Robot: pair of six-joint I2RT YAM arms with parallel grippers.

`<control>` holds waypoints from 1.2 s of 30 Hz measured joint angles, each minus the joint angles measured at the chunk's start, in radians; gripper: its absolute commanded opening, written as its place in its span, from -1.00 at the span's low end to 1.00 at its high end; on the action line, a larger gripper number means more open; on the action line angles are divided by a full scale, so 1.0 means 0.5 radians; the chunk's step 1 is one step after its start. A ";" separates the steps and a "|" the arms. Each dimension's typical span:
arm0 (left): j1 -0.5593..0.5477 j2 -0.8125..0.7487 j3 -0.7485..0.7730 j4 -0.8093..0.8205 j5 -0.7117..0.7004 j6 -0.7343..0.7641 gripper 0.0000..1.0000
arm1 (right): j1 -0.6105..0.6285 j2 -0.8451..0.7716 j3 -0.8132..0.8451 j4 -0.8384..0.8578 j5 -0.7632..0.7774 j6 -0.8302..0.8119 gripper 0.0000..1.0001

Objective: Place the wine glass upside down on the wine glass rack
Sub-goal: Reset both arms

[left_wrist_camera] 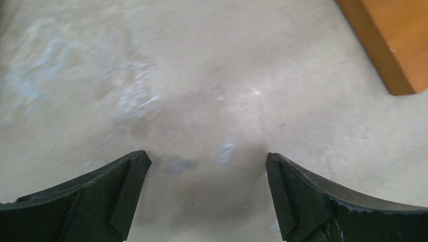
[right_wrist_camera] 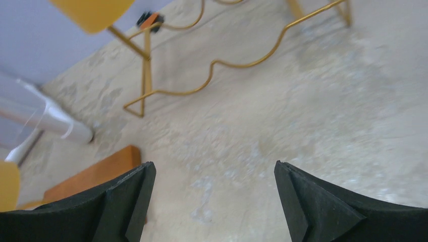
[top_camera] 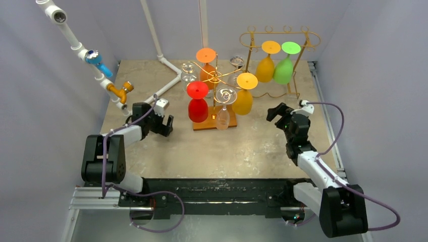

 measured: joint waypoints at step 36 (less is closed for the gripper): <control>0.214 0.356 -0.883 2.676 -0.323 -0.662 1.00 | -0.073 1.012 -0.211 1.965 0.646 -0.842 0.98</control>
